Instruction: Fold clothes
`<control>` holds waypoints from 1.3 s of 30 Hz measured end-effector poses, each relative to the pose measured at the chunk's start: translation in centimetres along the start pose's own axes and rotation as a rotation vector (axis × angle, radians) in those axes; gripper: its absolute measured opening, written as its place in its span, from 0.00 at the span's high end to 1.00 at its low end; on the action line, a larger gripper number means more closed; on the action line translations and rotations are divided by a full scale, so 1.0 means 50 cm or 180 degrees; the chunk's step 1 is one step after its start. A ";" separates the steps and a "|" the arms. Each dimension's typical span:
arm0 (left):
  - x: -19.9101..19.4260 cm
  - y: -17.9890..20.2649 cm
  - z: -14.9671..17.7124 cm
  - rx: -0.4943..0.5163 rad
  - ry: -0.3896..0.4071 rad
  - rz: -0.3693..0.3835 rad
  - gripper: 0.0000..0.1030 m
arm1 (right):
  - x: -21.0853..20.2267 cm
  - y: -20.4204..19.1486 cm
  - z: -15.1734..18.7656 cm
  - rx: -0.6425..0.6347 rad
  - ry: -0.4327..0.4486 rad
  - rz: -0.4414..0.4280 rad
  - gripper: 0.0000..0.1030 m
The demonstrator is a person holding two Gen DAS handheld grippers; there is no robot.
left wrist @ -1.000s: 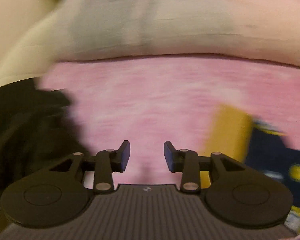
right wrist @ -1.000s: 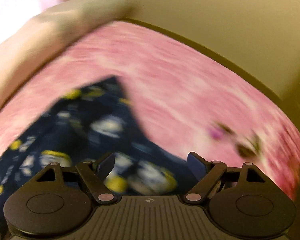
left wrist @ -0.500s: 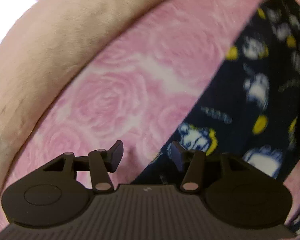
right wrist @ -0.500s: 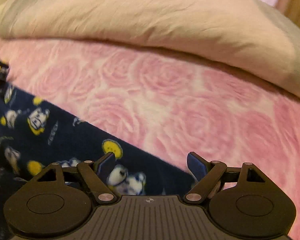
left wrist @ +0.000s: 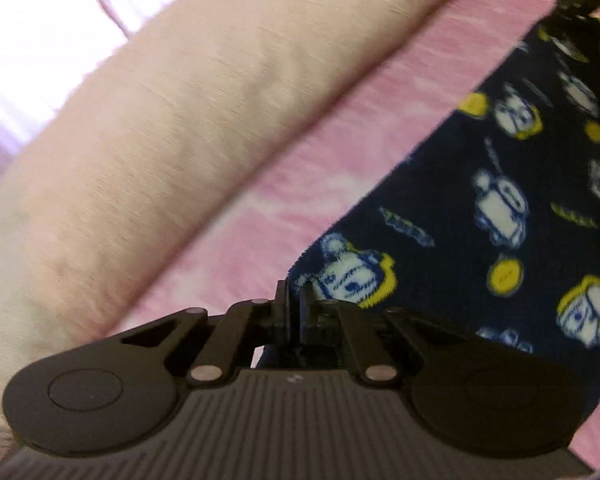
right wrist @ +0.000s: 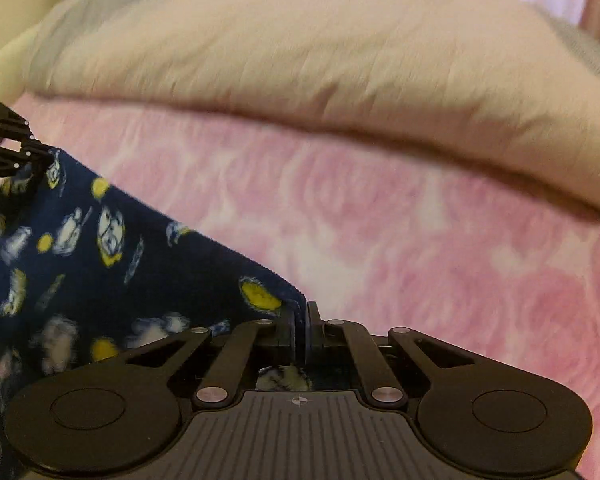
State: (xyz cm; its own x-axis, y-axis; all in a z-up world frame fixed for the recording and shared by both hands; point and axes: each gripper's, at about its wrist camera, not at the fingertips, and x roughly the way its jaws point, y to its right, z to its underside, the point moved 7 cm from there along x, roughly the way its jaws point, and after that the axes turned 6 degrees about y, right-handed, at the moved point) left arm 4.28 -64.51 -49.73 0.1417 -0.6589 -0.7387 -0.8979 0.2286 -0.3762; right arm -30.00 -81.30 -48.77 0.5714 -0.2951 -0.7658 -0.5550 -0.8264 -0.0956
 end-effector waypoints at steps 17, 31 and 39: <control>-0.026 -0.105 0.044 -0.2045 -0.0283 -0.0522 0.73 | -0.208 0.279 0.138 0.1771 0.0410 0.1231 0.27; -0.179 -0.134 0.249 -0.1651 -0.0710 -0.1182 0.41 | -0.332 0.276 0.334 0.2633 0.0370 0.2154 0.26; -0.146 -0.214 0.347 -0.2424 -0.0732 -0.1350 0.33 | -0.371 0.185 0.345 0.2754 0.0314 0.2349 0.26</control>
State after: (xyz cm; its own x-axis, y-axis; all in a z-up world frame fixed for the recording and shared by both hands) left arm 20.08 -49.73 -50.00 0.5304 -0.4015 -0.7467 -0.7725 -0.5917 -0.2306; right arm -56.17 -75.22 -46.42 -0.0432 -0.6397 -0.7674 -0.9839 0.1607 -0.0785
